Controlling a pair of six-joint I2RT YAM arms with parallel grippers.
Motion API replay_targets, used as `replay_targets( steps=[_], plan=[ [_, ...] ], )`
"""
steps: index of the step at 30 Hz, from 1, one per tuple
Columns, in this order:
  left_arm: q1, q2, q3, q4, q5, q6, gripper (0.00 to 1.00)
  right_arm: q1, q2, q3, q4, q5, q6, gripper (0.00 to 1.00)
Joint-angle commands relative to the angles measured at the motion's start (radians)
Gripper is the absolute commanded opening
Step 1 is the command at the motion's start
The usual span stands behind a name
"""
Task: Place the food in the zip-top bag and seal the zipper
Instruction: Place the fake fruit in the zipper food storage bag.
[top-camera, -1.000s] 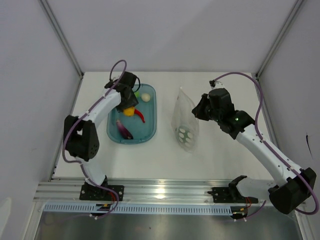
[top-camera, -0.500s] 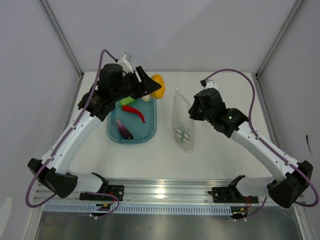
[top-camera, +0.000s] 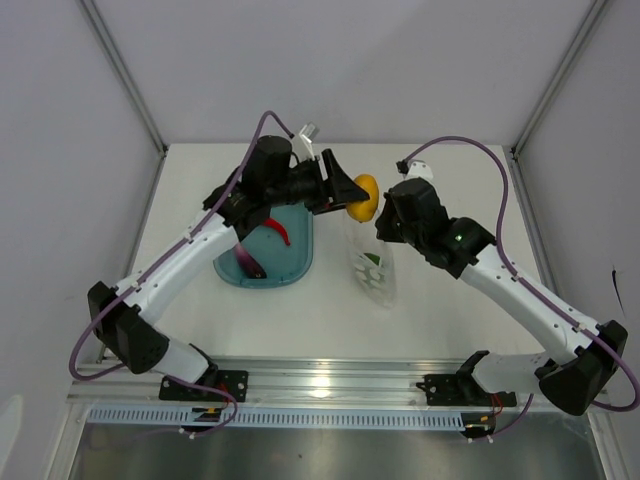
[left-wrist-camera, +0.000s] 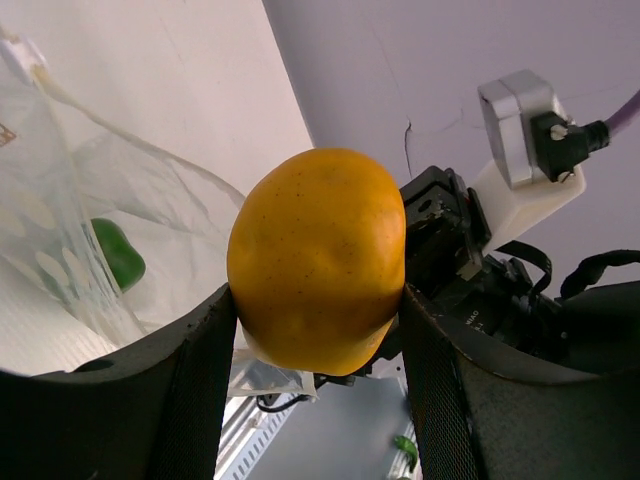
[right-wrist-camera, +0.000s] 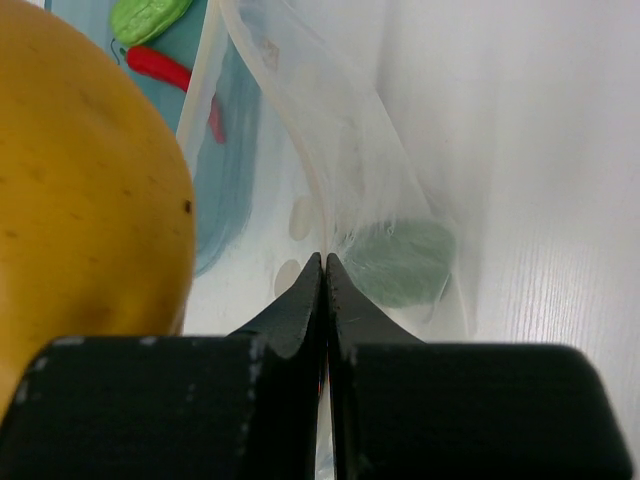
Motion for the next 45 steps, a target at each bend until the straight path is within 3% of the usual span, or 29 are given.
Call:
replay_targets(
  steps=[1,4,13,20,23,24,27,33,40,45],
  plan=[
    [-0.020,0.013,-0.003,0.023,0.003,-0.018,0.01,0.007,-0.020,0.043,0.012,0.039,0.002,0.00],
    [-0.030,0.016,-0.013,-0.045,-0.055,-0.001,0.01,0.007,-0.031,0.043,0.014,0.056,0.007,0.00],
    [-0.076,0.042,-0.127,-0.040,-0.063,0.017,0.01,0.008,-0.049,0.014,0.041,0.062,0.018,0.00],
    [-0.104,0.024,-0.098,-0.123,-0.242,0.136,0.04,0.007,-0.060,0.027,0.029,0.072,0.015,0.00],
    [-0.121,0.013,-0.086,-0.128,-0.293,0.192,0.43,0.007,-0.057,0.025,0.031,0.068,0.015,0.00],
    [-0.122,0.005,-0.084,-0.125,-0.289,0.196,0.66,0.007,-0.055,0.023,0.032,0.065,0.015,0.00],
    [-0.121,-0.024,-0.104,-0.085,-0.275,0.221,0.99,0.007,-0.051,0.020,0.034,0.059,0.015,0.00],
    [-0.121,-0.081,-0.133,-0.042,-0.296,0.247,1.00,0.009,-0.055,0.019,0.028,0.065,0.010,0.00],
    [-0.103,-0.234,-0.197,-0.019,-0.475,0.290,0.99,0.008,-0.060,0.011,0.020,0.073,0.002,0.00],
    [-0.011,-0.268,-0.156,-0.134,-0.574,0.273,0.99,0.009,-0.052,-0.001,0.028,0.070,0.001,0.00]
  ],
)
